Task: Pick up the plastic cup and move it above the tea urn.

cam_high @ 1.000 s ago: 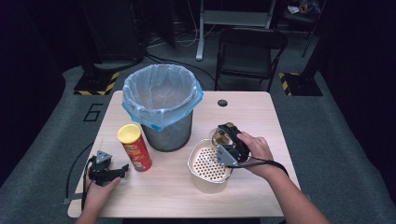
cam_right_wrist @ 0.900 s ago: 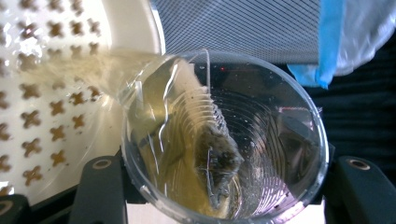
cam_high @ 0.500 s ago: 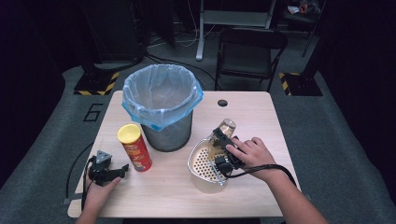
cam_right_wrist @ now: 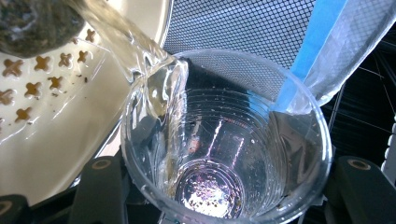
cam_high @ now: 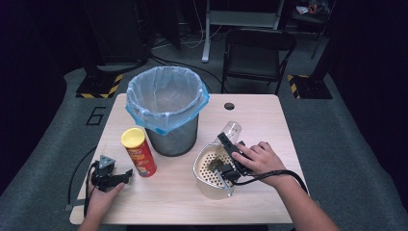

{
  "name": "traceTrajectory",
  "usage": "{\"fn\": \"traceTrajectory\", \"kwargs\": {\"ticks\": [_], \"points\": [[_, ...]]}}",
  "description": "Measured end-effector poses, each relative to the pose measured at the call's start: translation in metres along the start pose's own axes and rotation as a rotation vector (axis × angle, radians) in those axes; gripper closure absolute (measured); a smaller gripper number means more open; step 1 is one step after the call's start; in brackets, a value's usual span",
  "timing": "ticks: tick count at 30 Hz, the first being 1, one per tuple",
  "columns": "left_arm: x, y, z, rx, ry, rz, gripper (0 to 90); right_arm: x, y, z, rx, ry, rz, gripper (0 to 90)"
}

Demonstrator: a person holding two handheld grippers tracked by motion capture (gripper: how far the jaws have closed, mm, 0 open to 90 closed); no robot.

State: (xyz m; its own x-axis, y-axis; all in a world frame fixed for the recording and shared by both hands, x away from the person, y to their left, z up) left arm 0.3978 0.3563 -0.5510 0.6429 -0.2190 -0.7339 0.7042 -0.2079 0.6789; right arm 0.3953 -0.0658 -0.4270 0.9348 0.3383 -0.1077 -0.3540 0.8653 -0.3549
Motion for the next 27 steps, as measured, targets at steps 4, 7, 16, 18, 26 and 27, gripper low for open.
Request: {"fn": "traceTrajectory", "kwargs": {"ticks": [4, 7, 16, 18, 26, 27], "points": [[0.0, 0.0, 0.0, 0.0, 0.0, 0.0, 16.4, -0.0006, 0.0, -0.0007, 0.018, -0.008, -0.002, 37.1], [0.0, 0.0, 0.0, 0.0, 0.0, 0.0, 16.4, -0.0021, 0.001, 0.0, 0.01, -0.011, 0.001, 37.2], [0.0, 0.0, 0.0, 0.0, 0.0, 0.0, 16.4, -0.0035, 0.0027, 0.0018, -0.008, -0.022, 0.012, 37.2], [0.0, 0.0, 0.0, 0.001, 0.0, -0.001, 16.4, -0.0036, 0.0032, 0.0021, -0.003, -0.022, 0.018, 37.2], [0.0, 0.0, 0.0, 0.001, 0.0, -0.001, 16.4, -0.0042, 0.0035, 0.0029, 0.007, -0.024, 0.021, 37.1], [0.0, 0.0, 0.0, 0.0, 0.0, 0.0, 16.4, -0.0042, 0.0036, 0.0027, 0.006, -0.023, 0.022, 37.0]]}}
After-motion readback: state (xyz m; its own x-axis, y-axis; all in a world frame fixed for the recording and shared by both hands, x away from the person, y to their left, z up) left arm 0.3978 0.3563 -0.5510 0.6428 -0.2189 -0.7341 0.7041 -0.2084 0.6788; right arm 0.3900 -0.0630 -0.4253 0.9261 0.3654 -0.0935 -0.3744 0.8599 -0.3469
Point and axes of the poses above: each handheld gripper's, and its own axes: x roughly forward along the jaws, y roughly out of its top, z roughly to its right, the point moved 3 cm from there along x, roughly forward along the jaws, and after that the axes turned 6 degrees about -z, right-handed, at the moved point
